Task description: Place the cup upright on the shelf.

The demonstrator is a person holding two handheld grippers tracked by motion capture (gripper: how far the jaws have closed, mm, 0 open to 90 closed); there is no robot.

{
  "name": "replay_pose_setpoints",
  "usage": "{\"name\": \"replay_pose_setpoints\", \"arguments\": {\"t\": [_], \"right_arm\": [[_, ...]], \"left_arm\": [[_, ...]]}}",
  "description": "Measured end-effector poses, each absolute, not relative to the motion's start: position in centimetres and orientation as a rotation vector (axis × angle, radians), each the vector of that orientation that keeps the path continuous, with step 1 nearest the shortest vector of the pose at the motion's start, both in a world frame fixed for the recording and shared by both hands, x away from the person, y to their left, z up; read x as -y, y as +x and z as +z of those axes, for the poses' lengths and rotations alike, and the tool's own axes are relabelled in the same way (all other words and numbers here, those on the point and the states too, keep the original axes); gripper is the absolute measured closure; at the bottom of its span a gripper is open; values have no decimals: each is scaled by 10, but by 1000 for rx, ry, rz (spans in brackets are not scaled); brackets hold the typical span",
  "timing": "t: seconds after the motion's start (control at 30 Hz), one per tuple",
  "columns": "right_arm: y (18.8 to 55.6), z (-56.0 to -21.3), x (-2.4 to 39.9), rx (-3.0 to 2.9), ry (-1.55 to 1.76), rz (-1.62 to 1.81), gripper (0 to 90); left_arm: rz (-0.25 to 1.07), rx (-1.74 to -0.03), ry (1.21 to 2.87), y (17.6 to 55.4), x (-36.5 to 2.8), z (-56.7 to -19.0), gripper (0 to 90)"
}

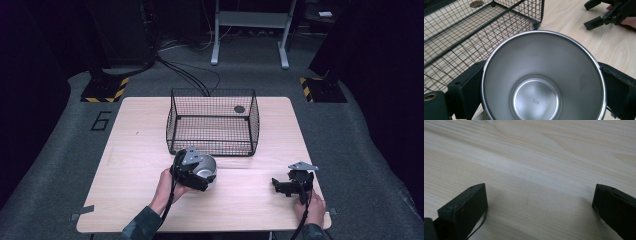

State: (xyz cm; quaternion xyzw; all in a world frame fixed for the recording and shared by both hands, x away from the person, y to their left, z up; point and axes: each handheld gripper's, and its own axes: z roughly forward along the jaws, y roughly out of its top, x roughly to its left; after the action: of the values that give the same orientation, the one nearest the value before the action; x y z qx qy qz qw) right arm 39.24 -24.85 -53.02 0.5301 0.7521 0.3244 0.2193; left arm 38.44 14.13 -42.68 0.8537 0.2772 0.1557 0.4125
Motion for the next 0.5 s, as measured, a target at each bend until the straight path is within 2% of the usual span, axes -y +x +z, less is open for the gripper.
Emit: {"name": "replay_pose_setpoints", "arguments": {"t": [0.5], "right_arm": [[393,-530,249,-2083,1464,898,0]], "left_arm": [[384,-655,2164,390,-142,-403,62]]}}
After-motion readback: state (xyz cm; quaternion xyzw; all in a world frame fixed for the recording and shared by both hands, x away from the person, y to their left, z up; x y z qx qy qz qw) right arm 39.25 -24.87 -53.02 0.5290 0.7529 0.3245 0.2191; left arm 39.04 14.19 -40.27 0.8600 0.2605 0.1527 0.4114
